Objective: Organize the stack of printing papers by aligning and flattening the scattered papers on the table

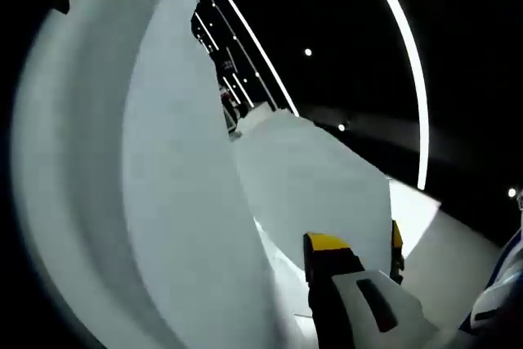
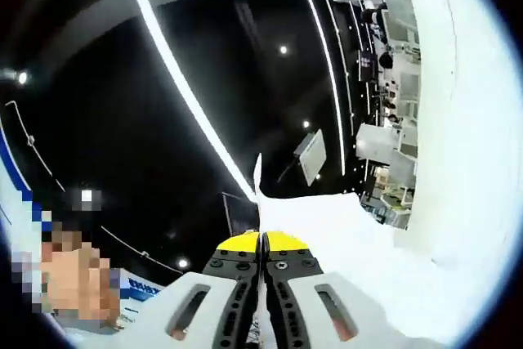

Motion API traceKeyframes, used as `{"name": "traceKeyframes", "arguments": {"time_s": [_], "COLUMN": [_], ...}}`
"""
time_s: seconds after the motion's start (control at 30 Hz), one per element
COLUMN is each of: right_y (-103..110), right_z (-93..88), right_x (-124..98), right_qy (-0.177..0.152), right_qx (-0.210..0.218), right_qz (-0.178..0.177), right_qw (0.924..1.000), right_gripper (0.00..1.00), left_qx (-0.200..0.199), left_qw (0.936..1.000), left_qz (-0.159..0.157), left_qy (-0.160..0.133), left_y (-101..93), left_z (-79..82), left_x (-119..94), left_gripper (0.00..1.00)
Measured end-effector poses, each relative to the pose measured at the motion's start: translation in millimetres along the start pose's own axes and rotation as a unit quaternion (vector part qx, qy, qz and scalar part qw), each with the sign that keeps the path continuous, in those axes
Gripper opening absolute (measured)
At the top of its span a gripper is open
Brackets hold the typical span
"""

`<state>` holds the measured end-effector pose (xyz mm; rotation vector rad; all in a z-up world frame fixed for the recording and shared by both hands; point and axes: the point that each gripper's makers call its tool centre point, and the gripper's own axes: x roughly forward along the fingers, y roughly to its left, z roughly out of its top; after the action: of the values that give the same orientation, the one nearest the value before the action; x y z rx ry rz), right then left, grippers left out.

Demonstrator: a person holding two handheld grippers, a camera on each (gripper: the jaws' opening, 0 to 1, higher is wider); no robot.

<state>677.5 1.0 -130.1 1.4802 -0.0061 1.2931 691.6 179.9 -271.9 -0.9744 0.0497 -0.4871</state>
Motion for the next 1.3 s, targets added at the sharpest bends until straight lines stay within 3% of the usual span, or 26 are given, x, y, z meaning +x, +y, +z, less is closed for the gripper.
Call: {"name": "traceKeyframes", "arguments": {"time_s": [0.1, 0.23, 0.3, 0.37, 0.5, 0.7, 1.0, 1.3], "right_y": [15.0, 15.4, 3.1, -15.9, -42.1, -64.5, -77.6, -84.3], "right_z": [0.2, 6.2, 17.6, 17.1, 6.2, -3.0, -20.6, -28.4], "right_x": [3.3, -7.4, -21.2, -31.0, -43.2, -48.8, -51.1, -56.3], "right_qy": [0.000, -0.002, -0.026, -0.029, -0.017, -0.030, -0.027, -0.017], "right_qx": [0.017, 0.057, 0.032, 0.029, 0.021, 0.005, -0.008, -0.063], "right_qz": [0.022, 0.018, -0.002, -0.041, -0.078, -0.101, -0.125, -0.159], "right_qw": [0.9996, 0.9982, 0.9992, 0.9983, 0.9966, 0.9944, 0.9918, 0.9852], "right_gripper": [0.00, 0.00, 0.00, 0.00, 0.00, 0.00, 0.00, 0.00], "left_qx": [-0.011, -0.017, -0.018, -0.014, -0.014, -0.021, -0.023, -0.027], "left_qw": [0.9999, 0.9998, 0.9998, 0.9998, 0.9998, 0.9996, 0.9993, 0.9975], "left_qz": [-0.004, -0.006, -0.009, -0.010, -0.013, -0.016, -0.013, -0.005], "left_qy": [-0.004, -0.006, -0.009, -0.007, -0.007, -0.012, -0.026, -0.065], "left_y": [1.7, 3.0, 1.5, -0.5, -2.9, -2.0, -2.0, 2.0], "left_z": [2.7, 3.8, 4.7, 3.1, 1.8, 3.6, 7.2, 19.5], "left_x": [-0.4, -0.6, -1.4, -1.5, -0.9, -1.7, -3.6, -8.0], "left_gripper": [0.26, 0.26, 0.26, 0.26, 0.26, 0.26, 0.26, 0.27]}}
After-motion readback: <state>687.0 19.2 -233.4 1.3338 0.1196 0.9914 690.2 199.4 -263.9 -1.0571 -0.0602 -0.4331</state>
